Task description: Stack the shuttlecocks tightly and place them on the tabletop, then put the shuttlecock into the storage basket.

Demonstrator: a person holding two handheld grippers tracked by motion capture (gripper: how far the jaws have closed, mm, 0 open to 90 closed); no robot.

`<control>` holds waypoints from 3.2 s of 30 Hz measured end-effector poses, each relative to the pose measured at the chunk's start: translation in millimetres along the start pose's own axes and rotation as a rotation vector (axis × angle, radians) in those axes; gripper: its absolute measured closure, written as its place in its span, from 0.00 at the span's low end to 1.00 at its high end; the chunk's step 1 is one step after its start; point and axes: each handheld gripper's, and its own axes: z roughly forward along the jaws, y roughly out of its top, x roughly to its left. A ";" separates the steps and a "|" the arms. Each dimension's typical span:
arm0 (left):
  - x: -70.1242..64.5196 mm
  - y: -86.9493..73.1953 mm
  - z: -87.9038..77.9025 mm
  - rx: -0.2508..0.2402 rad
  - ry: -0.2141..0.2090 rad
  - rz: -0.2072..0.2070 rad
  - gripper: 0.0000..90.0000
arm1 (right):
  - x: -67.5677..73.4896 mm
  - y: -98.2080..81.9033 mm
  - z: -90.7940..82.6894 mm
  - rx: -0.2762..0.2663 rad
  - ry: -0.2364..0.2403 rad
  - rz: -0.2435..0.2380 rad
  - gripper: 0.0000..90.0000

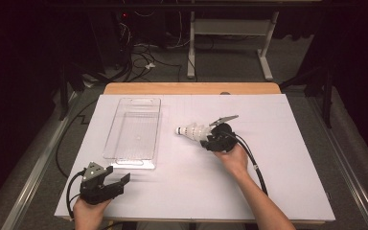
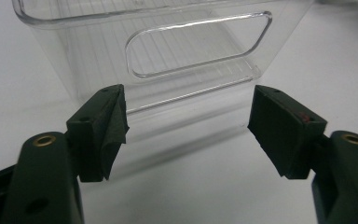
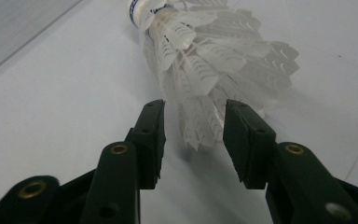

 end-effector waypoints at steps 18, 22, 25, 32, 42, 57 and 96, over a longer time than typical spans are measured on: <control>-1.8 0.2 -1.1 0.000 0.001 0.027 0.32 | 14.5 -20.2 -5.9 -0.074 -0.048 -0.044 0.51; -3.0 -1.4 -5.4 -0.021 0.009 0.027 0.32 | 15.0 -18.6 -5.0 -0.092 -0.060 -0.054 0.50; -2.2 -2.4 -7.4 -0.026 0.011 0.014 0.32 | 15.7 -17.9 -2.9 -0.109 -0.069 -0.054 0.48; -1.7 -1.9 -6.8 -0.025 0.003 0.008 0.32 | 20.6 -15.4 -1.0 -0.112 -0.072 -0.071 0.48; -3.3 -2.6 -9.1 -0.028 0.000 0.022 0.32 | 21.5 -7.7 8.6 -0.106 -0.085 -0.062 0.48; -6.3 -2.5 -8.4 -0.027 0.001 0.045 0.33 | 23.2 6.9 23.2 -0.103 -0.060 -0.034 0.55; -3.8 -2.7 -10.1 -0.027 0.014 0.052 0.33 | 27.3 20.0 13.1 -0.051 -0.039 -0.097 0.99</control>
